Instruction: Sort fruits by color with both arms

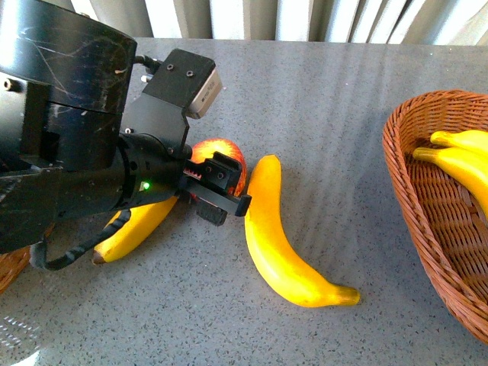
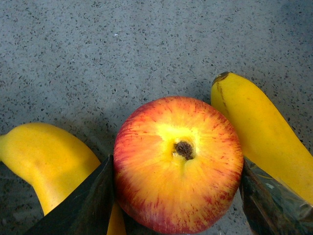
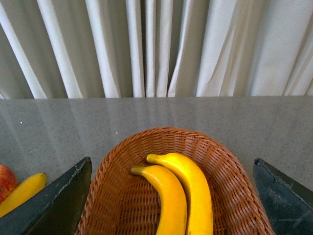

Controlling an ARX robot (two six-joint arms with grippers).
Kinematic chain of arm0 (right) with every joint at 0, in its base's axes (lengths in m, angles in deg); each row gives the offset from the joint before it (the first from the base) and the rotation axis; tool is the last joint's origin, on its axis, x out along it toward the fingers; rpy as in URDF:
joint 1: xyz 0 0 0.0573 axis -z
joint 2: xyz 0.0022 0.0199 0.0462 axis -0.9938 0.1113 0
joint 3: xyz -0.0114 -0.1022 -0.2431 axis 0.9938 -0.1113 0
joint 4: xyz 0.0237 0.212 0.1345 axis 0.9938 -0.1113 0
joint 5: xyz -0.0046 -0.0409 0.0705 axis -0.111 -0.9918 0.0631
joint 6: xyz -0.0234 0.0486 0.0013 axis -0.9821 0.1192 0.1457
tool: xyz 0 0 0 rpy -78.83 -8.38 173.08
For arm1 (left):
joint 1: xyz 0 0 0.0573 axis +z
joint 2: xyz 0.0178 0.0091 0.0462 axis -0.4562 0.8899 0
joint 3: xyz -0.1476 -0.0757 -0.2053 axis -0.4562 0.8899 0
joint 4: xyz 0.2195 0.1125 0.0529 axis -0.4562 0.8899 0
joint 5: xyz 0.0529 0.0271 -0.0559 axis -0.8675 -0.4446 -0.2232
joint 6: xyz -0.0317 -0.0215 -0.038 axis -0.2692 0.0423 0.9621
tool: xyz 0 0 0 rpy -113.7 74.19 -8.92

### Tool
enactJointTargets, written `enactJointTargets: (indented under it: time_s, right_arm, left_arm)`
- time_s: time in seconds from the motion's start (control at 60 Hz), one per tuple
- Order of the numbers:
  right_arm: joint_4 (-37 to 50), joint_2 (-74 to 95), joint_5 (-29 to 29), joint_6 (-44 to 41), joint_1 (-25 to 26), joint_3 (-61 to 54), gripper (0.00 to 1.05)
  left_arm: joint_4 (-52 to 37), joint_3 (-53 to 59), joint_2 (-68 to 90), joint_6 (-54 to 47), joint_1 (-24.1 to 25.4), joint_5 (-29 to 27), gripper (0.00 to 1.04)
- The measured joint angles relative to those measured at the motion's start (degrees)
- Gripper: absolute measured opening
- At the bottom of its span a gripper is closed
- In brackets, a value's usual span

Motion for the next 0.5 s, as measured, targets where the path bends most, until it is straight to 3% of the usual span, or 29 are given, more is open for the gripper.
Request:
enactJointTargets:
  time_s: [0.267,0.5]
  right_arm:
    - [0.0,0.0,0.0,0.02,0.0,0.0,0.96]
    - [0.0,0.0,0.02,0.02,0.0,0.0,0.96]
  left_arm:
    - [-1.01,3.58,-10.4,0.66,4.28,0.68,0.62]
    - [-1.05,7.98,-18.38,-1.73,15.52,4.02,0.62]
